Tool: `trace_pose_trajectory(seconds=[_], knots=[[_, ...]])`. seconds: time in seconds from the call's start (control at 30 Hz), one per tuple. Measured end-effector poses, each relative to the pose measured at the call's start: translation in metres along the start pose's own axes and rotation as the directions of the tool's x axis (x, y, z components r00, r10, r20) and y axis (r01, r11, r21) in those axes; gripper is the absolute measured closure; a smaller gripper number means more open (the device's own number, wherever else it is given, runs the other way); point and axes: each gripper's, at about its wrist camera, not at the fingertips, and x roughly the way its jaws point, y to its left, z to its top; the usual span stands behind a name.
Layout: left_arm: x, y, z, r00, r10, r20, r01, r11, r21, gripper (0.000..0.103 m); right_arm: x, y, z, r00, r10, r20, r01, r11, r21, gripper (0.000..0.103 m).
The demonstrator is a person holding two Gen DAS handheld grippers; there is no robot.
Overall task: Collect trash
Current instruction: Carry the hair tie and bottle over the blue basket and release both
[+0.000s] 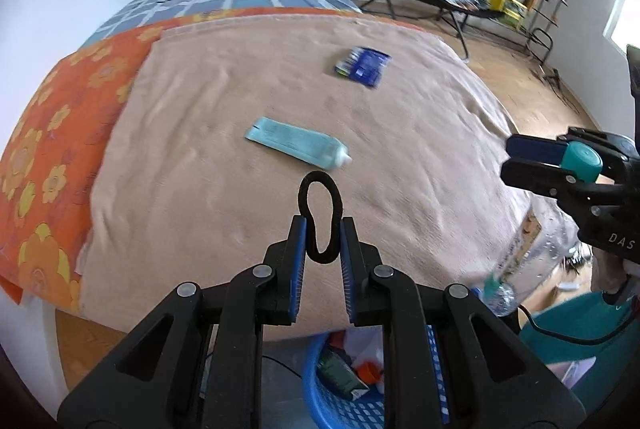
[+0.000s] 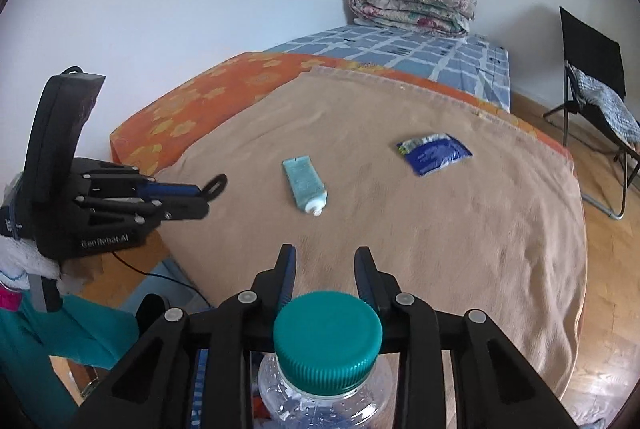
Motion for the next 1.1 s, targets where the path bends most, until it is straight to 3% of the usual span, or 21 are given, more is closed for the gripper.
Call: trace_pose_trajectory(seconds=[0.43,0.7,1.1], knots=[[0.007,-0.062,-0.068,0.988,-0.103,-0.116,0.113,0.990,0.081,0.088,-0.018,0.034,-0.047,0.995,0.094,-0.020,-0.093,0.995,0.037,0.073],[0.017,-0.066,-0.105,0.975,-0.127,-0.185,0.135,0.990,0.033,0.088,-0.010,0.040,-0.076,0.993,0.104,-0.061,-0.099,0.992,0.084,0.073],[0.021,-0.059,-0.125,0.969,-0.132,-0.209,0.132,0.991,-0.015,0.088,-0.003,0.056,-0.098,0.987,0.130,-0.091,-0.119,0.987,0.111,0.073]])
